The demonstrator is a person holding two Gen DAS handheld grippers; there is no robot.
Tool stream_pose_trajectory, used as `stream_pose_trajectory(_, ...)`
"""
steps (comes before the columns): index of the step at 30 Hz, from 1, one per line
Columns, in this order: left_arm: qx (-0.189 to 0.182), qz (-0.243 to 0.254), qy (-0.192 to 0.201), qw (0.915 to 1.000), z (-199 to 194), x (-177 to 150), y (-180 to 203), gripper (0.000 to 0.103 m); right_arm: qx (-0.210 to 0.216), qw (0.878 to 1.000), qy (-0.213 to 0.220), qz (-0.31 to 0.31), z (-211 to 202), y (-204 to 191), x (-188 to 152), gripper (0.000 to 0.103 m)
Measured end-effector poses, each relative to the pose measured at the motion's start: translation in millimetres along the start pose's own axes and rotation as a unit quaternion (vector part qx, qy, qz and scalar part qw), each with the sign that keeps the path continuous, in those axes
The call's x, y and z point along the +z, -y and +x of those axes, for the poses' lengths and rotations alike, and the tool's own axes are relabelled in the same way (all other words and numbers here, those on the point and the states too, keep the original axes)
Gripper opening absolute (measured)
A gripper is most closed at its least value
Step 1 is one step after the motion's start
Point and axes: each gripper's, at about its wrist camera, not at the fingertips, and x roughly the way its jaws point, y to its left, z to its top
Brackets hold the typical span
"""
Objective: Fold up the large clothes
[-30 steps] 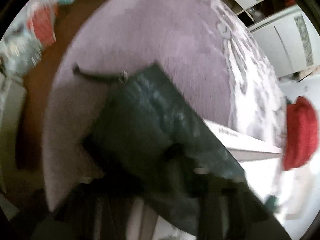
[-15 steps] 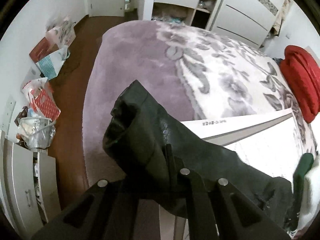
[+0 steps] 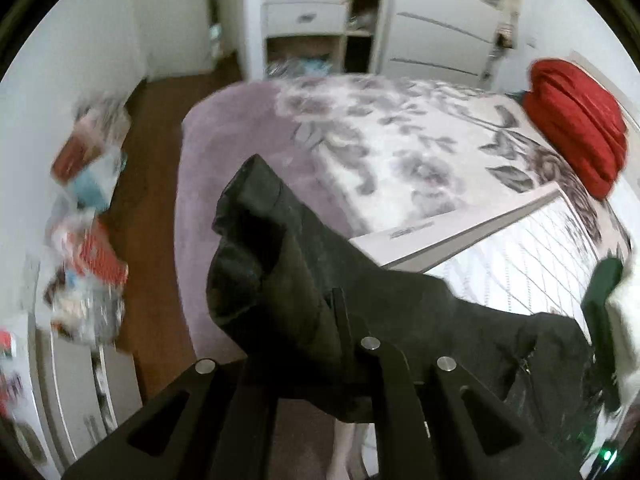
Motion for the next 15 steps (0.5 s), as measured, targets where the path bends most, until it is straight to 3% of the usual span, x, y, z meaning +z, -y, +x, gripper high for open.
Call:
stream_pose_trajectory(3, -0.001, -0.065, -0.048, 0.9968, 26, 1, -23, 0.004, 0.003, 1.0, -0.003, 0.005, 7, 22, 0, 0.082)
stream_pose_trajectory(6, -0.005, -0.085, -0.053, 0.995, 26, 1, -24, 0.003, 0.003, 1.0, -0.002, 0.009, 10, 38, -2, 0.082)
stream_pose_trajectory(10, -0.013, -0.064, -0.031, 0.9974, 5, 0, -14, 0.003, 0.009, 1.0, 0.001, 0.018, 10, 49, -3, 0.082)
stream_pose_trajectory(15, -0.022, 0.004, 0.029, 0.9993, -23, 5, 17, 0.003, 0.022, 1.0, 0.004, 0.016, 5, 51, -2, 0.082)
